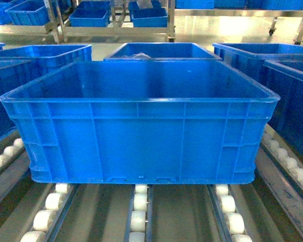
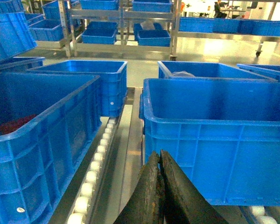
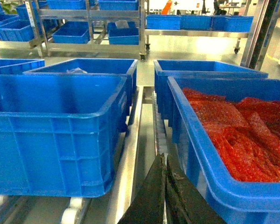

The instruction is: Place box next to blue box on left shelf

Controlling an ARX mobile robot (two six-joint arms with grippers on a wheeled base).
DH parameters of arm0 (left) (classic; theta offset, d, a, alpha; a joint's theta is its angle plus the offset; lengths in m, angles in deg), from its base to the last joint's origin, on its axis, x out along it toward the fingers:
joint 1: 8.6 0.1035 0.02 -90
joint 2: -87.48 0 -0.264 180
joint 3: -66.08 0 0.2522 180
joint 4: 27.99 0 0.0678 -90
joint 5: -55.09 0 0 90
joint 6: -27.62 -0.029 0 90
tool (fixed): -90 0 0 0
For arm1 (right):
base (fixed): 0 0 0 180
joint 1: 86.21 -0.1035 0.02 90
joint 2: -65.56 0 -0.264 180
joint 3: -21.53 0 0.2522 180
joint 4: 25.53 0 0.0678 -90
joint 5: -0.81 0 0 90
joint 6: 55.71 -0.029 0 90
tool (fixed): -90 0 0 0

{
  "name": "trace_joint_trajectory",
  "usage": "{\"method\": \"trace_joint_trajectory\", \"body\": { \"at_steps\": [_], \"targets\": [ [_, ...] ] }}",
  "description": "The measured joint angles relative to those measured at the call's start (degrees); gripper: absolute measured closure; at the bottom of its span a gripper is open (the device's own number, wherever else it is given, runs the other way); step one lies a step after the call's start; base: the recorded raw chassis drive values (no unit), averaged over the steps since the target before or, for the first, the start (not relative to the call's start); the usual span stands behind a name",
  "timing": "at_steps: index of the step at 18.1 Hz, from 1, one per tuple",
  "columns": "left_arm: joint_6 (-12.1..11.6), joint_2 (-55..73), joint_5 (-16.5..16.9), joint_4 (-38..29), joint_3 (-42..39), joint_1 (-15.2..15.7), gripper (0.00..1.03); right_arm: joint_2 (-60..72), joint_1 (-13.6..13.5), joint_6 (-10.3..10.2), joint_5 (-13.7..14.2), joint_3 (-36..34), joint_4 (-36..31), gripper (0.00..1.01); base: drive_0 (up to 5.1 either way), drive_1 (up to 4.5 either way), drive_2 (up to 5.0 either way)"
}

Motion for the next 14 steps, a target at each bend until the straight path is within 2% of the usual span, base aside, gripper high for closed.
{"method": "trace_joint_trajectory", "body": {
  "at_steps": [9,10,11,13,14],
  "targets": [
    [0.00,-8.35,0.00,8.24,0.00,0.00,1.01,-9.03,0.00,0.00,0.00,-0.02,9.01,0.99,0.0,0.00,0.0],
    [0.00,-10.58,-0.04,11.28,0.07,0.00,1.01,-9.79,0.00,0.00,0.00,-0.02,9.77,0.99,0.0,0.00,0.0],
    [-0.02,-15.04,0.13,18.14,0.02,0.00,1.01,-10.60,0.00,0.00,0.02,-0.02,10.69,0.99,0.0,0.00,0.0],
    [-0.02,-17.79,-0.24,17.53,0.15,-0.02,1.01,-18.49,0.00,0.00,-0.09,0.02,20.63,0.99,0.0,0.00,0.0],
    [-0.04,-17.79,-0.11,18.36,0.07,0.00,1.01,-19.89,0.00,0.00,-0.09,0.02,19.96,0.99,0.0,0.00,0.0]
  ]
}}
